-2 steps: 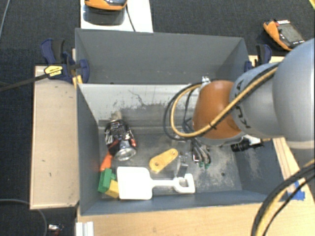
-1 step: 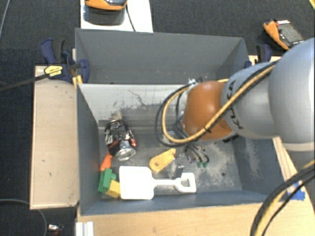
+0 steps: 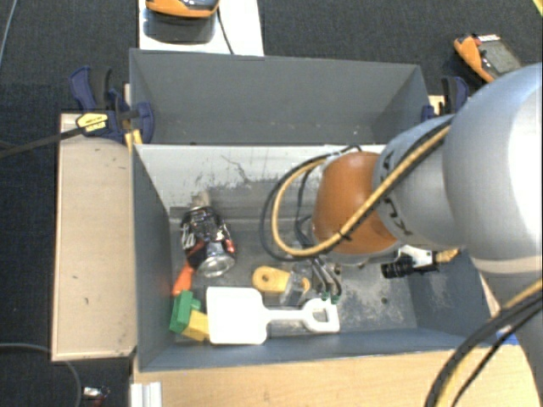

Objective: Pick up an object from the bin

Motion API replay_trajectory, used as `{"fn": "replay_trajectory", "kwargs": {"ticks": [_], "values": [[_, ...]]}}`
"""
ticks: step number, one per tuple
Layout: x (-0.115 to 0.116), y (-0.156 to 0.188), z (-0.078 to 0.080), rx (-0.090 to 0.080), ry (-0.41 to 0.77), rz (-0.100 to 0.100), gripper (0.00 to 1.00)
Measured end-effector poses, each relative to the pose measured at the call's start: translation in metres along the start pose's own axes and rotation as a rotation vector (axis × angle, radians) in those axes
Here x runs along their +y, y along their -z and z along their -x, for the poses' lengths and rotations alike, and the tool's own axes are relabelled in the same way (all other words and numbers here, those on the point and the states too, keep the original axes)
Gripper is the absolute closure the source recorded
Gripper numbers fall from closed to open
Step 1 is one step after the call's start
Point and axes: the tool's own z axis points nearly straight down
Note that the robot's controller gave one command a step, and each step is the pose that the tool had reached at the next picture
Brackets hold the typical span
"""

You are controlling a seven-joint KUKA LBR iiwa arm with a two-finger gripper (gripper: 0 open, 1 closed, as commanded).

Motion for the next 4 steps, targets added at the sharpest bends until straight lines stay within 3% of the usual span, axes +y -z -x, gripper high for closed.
{"fn": "replay_trajectory", "kwargs": {"ticks": [3, 4], "values": [[0.0, 0.0, 0.0, 0.0, 0.006, 0.0, 1.0], [-0.02, 0.003, -0.018, -0.041, 0.1, 0.011, 1.0]]}}
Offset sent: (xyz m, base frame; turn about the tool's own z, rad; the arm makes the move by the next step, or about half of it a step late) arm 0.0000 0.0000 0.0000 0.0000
